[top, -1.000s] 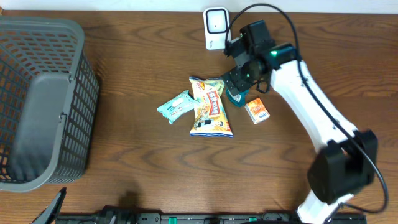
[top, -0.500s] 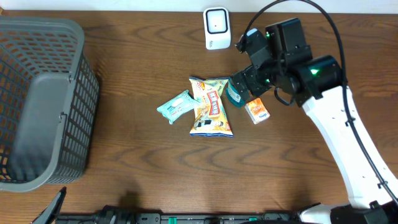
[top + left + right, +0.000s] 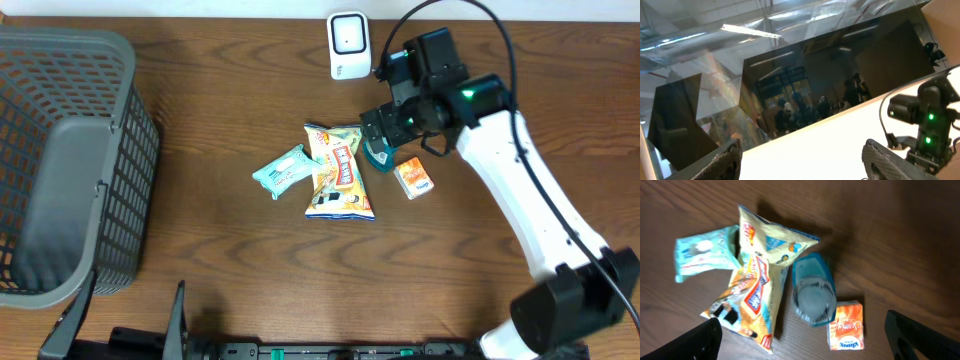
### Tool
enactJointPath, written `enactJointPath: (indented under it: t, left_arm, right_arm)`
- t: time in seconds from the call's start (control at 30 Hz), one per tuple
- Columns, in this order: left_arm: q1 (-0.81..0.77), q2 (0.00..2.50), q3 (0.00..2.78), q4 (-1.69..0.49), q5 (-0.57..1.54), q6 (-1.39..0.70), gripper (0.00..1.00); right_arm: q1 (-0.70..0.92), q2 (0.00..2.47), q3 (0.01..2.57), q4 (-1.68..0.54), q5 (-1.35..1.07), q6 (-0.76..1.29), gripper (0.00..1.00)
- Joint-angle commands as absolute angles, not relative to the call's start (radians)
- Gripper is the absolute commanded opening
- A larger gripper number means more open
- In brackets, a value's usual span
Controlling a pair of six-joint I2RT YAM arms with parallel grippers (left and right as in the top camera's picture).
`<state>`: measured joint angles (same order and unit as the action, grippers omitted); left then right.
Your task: Scan the item barcode
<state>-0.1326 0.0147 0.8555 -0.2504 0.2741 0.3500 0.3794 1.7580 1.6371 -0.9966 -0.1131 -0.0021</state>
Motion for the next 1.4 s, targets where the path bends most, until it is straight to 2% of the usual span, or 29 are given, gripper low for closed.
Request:
enactJointPath:
  t: [0.0,0.43,0.57,0.7,0.8,0.87,1.0,1.17,1.27,1.37]
  left_arm:
    - [-0.128,0.002,0.859,-0.24,0.253,0.373,0.77]
    - [-0.128,0.002,0.859,-0.241,0.253,0.373,0.77]
    - [-0.128,0.002,0.859,-0.241,0.253,0.373,0.77]
    - [-0.128,0.002,0.859,-0.241,0.253,0.373,0.77]
    - [-0.128,0.002,0.859,-0.241,0.253,0.373,0.77]
    - [-0.128,0.002,0.859,-0.241,0.253,0.373,0.77]
    - [-0.128,0.002,0.859,-0.241,0.253,0.373,0.77]
    - [-0.128,0.002,0.859,-0.241,0.253,0.373,0.77]
    - [-0.128,0.002,0.859,-0.241,0.253,0.373,0.77]
    - [-0.128,0.002,0.859,-0.241,0.253,0.373,0.77]
  right_arm:
    - [0.395,1.794,1.651,-0.993,-0.06,0.031,0.99]
    - [0.428,1.962,1.651,-0.916,0.07,0.096,0.99]
    - [0.428,1.99,1.651,-0.919,0.07,0.1,0.88]
    - [0.428,1.996,1.651,-0.921,0.069,0.1,0.71]
    - [0.428,1.996,1.651,-0.921,0.07,0.1,0.63]
    - [0.428,1.997,1.65,-0.921,0.07,0.1,0.51]
    - [0.428,1.998,1.645,-0.919,0.07,0.1,0.41]
    - [0.428,1.998,1.645,-0.928,0.069,0.1,0.18]
    - [0.428,1.997,1.646,-0.938,0.065,0.1,0.19]
    - [0.424,1.992,1.653,-0.96,-0.005,0.088,0.16]
